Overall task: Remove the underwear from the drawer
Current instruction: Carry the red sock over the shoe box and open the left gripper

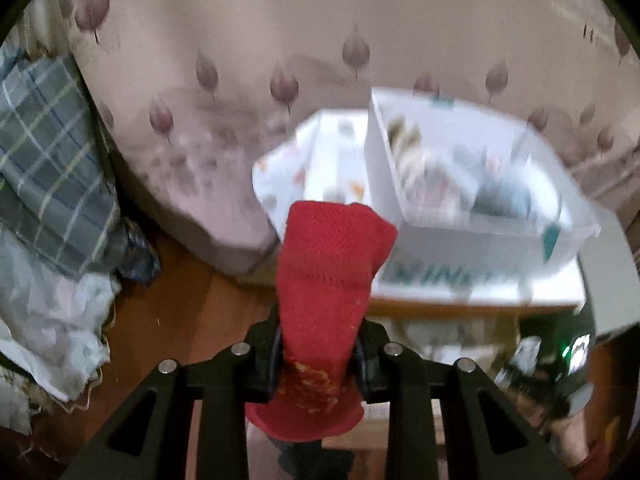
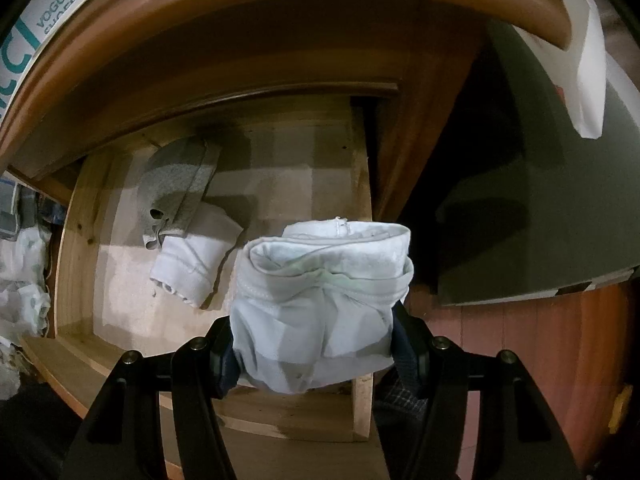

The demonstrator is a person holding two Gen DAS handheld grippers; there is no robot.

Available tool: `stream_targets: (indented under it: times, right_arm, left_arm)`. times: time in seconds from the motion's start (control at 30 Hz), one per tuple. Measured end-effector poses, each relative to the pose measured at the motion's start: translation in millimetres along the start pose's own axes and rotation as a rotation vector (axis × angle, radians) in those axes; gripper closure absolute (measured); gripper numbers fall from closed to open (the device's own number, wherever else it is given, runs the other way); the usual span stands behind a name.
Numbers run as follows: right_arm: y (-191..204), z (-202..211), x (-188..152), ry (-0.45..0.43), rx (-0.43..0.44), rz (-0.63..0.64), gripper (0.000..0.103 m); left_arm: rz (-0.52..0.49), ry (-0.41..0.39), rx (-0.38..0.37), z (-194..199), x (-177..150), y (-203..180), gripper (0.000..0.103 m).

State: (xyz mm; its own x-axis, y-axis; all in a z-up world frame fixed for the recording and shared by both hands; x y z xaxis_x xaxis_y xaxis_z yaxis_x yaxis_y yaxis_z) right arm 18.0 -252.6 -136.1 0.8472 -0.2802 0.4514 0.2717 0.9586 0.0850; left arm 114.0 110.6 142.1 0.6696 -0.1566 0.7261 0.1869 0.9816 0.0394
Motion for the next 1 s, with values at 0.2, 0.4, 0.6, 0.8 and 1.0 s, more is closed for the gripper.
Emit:
stream_targets:
  times: [0.2, 0.4, 0.6, 0.8, 1.0]
  right_arm:
    - [2, -1, 0, -0.002, -0.002, -0.012, 0.044]
    - [0, -1, -1, -0.005, -0.006, -0.024, 0.044]
    - [2, -2, -1, -0.003, -0.009, -0.017, 0.044]
    - [1, -2, -1, -0.003, -0.007, -0.02, 0.044]
    - [-1, -3, -3, -0.002, -0.008, -0.018, 0.044]
  left_arm:
    - [-0.072, -0.077, -0.031, 11, 72, -22, 0.075]
    - [-0.109, -0.038, -0.083, -18, 107, -59, 0.075]
    - [-0.086, -0.024, -0.099, -53, 132, -79, 0.075]
    - [-0.151, 0.04, -0.137, -89, 120, -101, 0.074]
    - [-0.24, 0.062, -0.134, -111, 100, -119, 0.073]
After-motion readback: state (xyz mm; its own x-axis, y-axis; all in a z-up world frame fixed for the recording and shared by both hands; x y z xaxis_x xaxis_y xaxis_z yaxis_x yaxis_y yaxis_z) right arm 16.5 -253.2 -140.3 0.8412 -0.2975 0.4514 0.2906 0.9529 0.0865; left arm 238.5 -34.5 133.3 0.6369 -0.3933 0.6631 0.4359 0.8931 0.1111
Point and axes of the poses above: each gripper's, at about its wrist camera, not at the fingertips, and z roughly against the way its jaws point, y to its left, x to its top, the point moved 8 cm from there along -z, roughly the way its jaws point, and after that the axes turned 11 degrees about -y, right-handed, at the moved point
